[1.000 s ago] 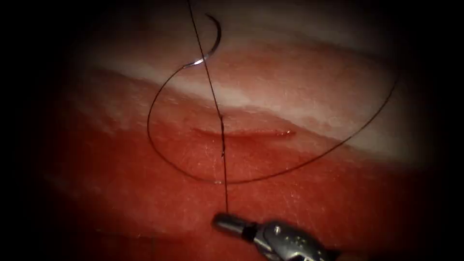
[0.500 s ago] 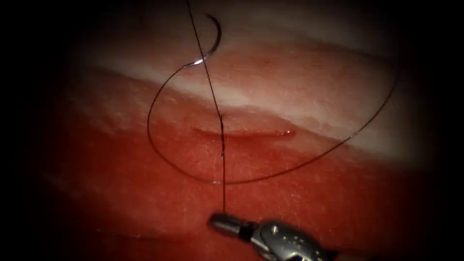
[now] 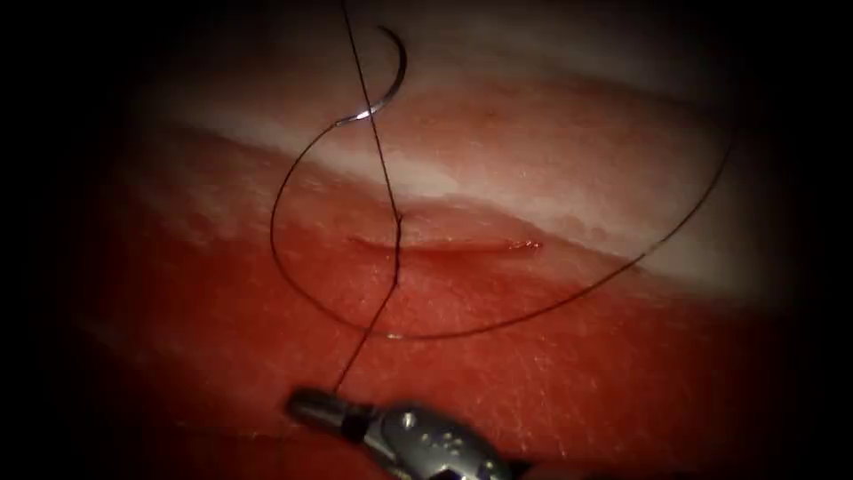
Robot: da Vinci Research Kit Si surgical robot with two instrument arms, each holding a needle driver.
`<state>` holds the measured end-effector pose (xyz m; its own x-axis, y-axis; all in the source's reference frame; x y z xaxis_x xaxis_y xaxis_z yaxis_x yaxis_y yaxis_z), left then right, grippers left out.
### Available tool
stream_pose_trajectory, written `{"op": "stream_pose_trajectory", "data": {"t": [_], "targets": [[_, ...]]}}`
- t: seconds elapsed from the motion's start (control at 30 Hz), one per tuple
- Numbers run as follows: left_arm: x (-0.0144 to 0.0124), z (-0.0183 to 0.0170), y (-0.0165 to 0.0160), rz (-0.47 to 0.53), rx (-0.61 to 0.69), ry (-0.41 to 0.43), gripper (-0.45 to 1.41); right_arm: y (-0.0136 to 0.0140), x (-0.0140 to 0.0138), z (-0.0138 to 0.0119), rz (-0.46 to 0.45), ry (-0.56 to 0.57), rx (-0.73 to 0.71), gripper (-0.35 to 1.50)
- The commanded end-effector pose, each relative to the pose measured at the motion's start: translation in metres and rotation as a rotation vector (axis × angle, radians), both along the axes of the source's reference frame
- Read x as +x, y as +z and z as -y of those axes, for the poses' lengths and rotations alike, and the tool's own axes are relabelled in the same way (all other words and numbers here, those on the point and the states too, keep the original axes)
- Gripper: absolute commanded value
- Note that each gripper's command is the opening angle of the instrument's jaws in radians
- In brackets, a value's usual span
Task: Wound Closure
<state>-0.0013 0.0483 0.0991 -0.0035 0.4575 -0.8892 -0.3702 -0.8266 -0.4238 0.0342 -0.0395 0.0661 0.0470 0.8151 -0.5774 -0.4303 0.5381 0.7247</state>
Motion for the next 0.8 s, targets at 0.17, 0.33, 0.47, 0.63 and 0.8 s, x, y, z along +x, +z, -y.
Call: {"op": "stream_pose_trajectory", "data": {"t": [0.17,0.33,0.47,0.63,0.8], "targets": [[-0.0002,-0.0007,0.0003,0.000,-0.003,0.000,-0.45,0.0010,0.0020,0.0012,-0.006,-0.008,0.012,-0.35],[-0.0003,-0.0007,0.0003,-0.001,-0.003,-0.001,-0.45,0.0008,0.0012,0.0008,-0.009,-0.010,0.017,-0.35],[-0.0004,-0.0002,0.0000,0.001,0.001,-0.001,-0.45,0.0005,0.0002,0.0000,-0.030,0.007,0.012,-0.35],[-0.0007,0.0009,-0.0013,0.023,0.016,0.007,-0.45,0.0006,-0.0018,-0.0011,-0.045,0.008,0.010,-0.20],[-0.0012,0.0020,-0.0031,0.065,0.025,0.028,-0.45,0.0014,-0.0039,-0.0023,-0.068,0.010,-0.082,1.28]]}}
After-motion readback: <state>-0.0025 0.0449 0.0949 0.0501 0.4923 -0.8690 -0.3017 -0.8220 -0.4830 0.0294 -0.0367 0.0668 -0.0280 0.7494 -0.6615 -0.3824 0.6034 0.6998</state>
